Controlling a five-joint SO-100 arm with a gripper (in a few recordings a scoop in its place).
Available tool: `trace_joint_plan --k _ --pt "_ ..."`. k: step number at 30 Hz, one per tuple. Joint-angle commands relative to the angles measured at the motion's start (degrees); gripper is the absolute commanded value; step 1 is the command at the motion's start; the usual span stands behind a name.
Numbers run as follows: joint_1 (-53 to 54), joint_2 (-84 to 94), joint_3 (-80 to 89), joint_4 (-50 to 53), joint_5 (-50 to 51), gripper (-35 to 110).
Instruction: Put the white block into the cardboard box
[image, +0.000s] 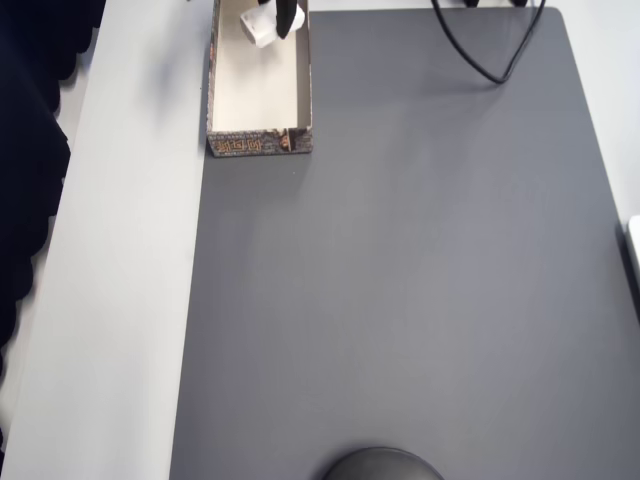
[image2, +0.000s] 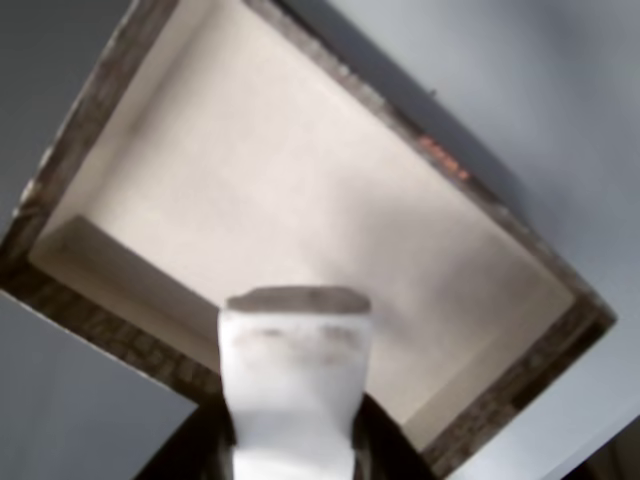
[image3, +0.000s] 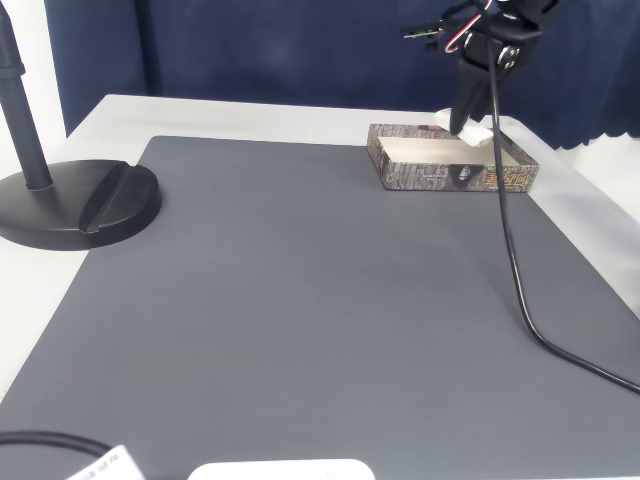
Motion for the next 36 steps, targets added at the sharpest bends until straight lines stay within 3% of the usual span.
trace_joint_plan --k 1,6,16,36 --pt "0.35 0.53 -5.01 0.53 11.51 -2" --pt "0.18 0.53 -5.27 0.44 40.25 -2" --pt "0.44 -0.35 -7.12 -0.09 59.50 -2" --pt "0.70 -12.39 -19.69 0.79 59.24 -2"
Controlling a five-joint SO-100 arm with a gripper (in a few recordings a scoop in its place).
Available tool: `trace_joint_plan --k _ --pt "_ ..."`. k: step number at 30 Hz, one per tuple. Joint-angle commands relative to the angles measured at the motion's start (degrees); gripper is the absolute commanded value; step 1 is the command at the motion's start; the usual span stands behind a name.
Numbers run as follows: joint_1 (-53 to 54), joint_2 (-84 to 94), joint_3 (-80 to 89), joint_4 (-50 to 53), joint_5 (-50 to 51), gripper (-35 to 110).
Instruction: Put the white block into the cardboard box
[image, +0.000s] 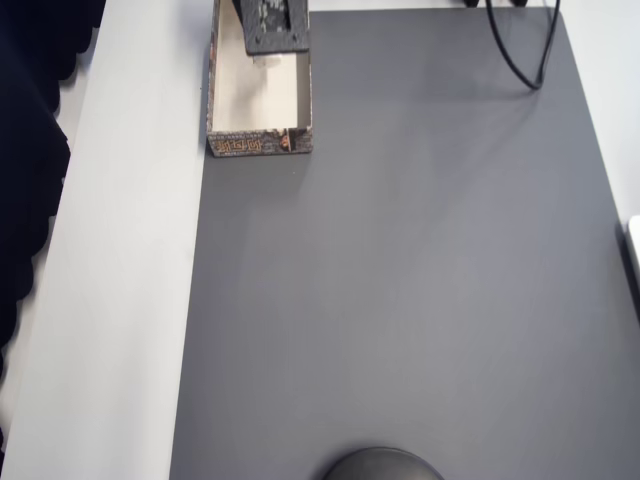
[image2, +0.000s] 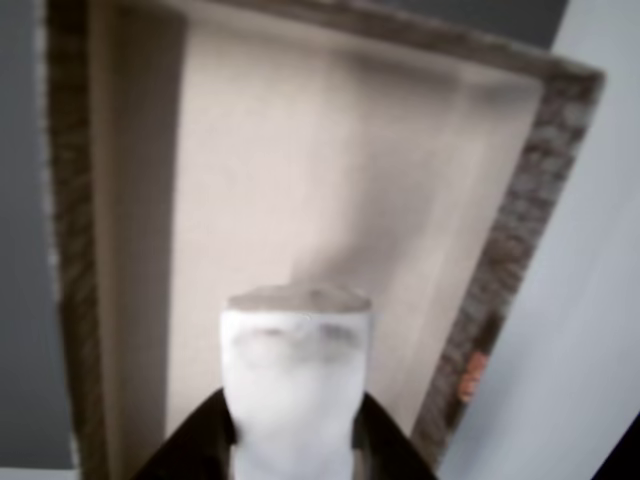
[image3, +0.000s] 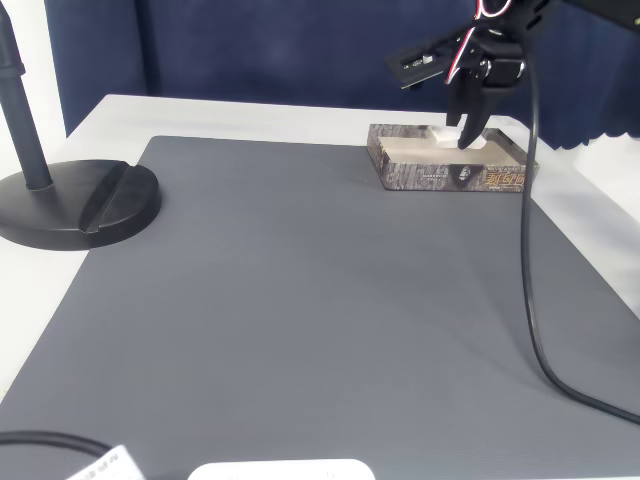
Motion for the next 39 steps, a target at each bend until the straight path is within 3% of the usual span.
trace_joint_plan --k 1,39 --pt "0.09 -0.18 -6.06 0.00 -0.88 -2" --pt "-1.32 -8.70 -12.57 -0.35 -7.56 5"
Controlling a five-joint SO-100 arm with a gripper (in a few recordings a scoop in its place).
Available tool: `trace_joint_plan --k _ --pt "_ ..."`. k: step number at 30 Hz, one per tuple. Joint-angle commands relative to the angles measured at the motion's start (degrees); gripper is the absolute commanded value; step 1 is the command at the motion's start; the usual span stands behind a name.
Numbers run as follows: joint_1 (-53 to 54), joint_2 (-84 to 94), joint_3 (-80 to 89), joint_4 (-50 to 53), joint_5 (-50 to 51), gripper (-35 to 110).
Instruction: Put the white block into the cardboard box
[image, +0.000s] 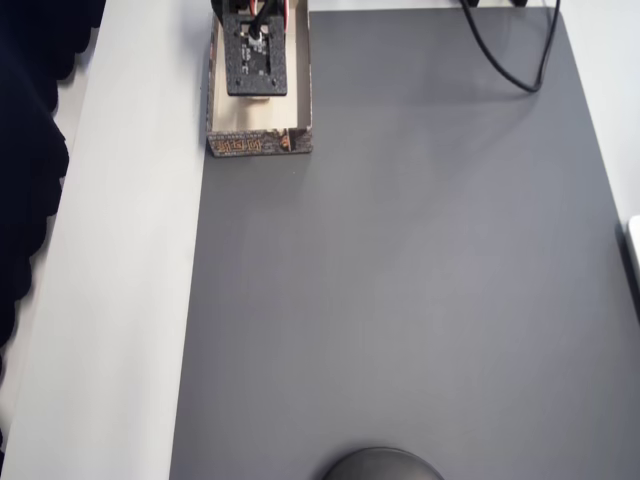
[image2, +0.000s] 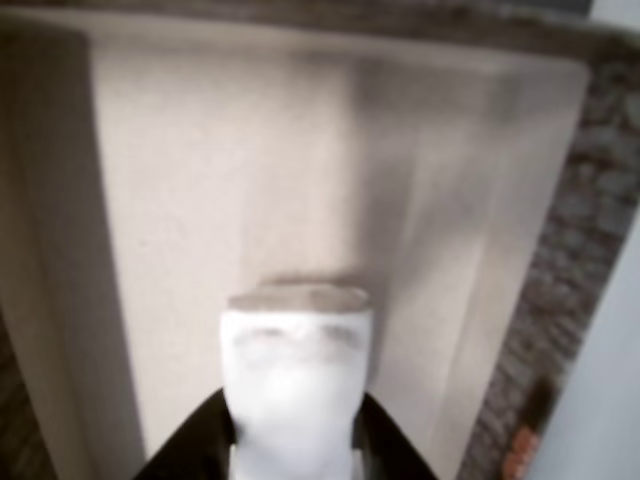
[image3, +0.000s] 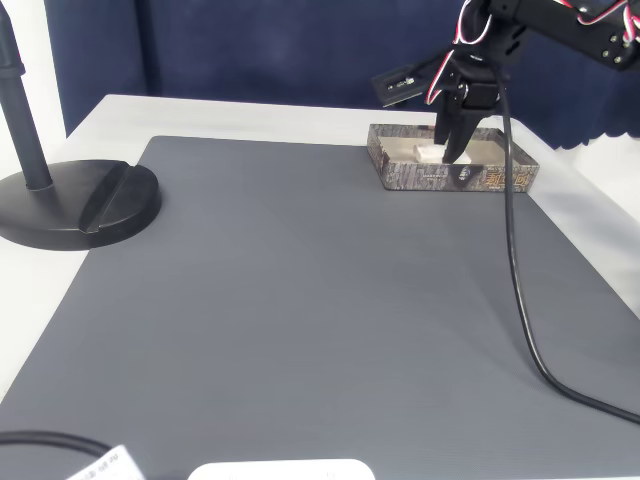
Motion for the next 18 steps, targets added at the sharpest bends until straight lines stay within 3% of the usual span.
trace_joint_plan --k 1,5,11,18 --pt "-1.05 1.32 -4.22 -0.35 -1.67 6" --pt "-1.05 1.14 -4.66 -0.44 -2.29 11" --pt "-1.41 1.23 -5.45 -2.29 -2.90 30" --pt "-1.93 1.85 -5.54 -3.60 -1.93 37"
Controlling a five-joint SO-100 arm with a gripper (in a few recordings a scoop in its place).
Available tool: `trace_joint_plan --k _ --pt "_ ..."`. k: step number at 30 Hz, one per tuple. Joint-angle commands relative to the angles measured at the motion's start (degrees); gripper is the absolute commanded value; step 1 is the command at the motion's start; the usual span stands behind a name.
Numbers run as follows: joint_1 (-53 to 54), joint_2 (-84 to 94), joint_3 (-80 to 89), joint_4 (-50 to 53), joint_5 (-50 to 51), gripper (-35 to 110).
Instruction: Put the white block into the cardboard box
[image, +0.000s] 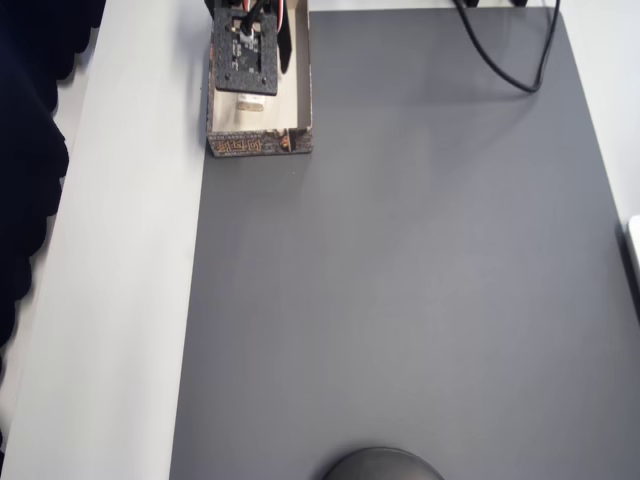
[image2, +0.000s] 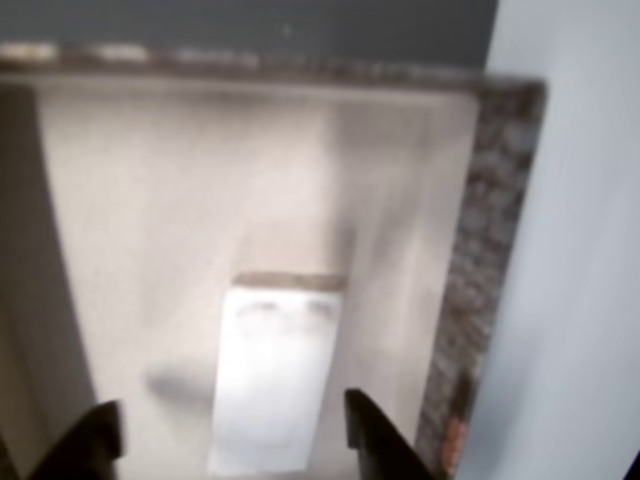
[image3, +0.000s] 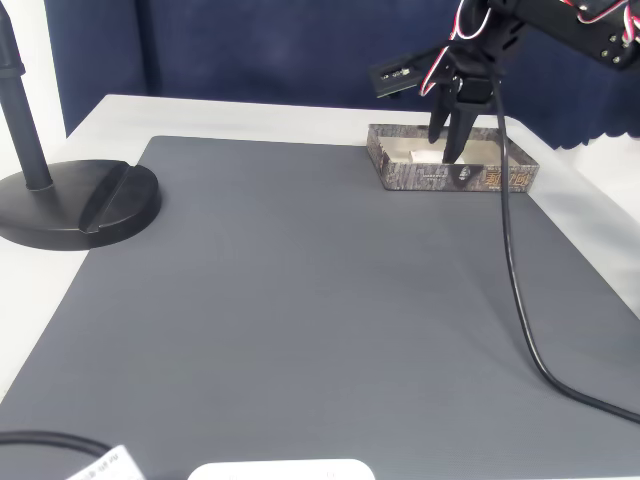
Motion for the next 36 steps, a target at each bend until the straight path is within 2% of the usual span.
trace_joint_plan --k 1,9,17,31,36 --pt "-0.88 2.02 -3.87 -0.88 0.26 37" --pt "-0.97 6.86 -2.72 -0.79 -0.26 38" --pt "-2.11 17.67 6.06 -0.26 -3.69 37" --pt "-10.72 46.41 39.81 1.32 -21.88 17" --pt "-15.56 57.22 52.47 1.67 -30.59 3"
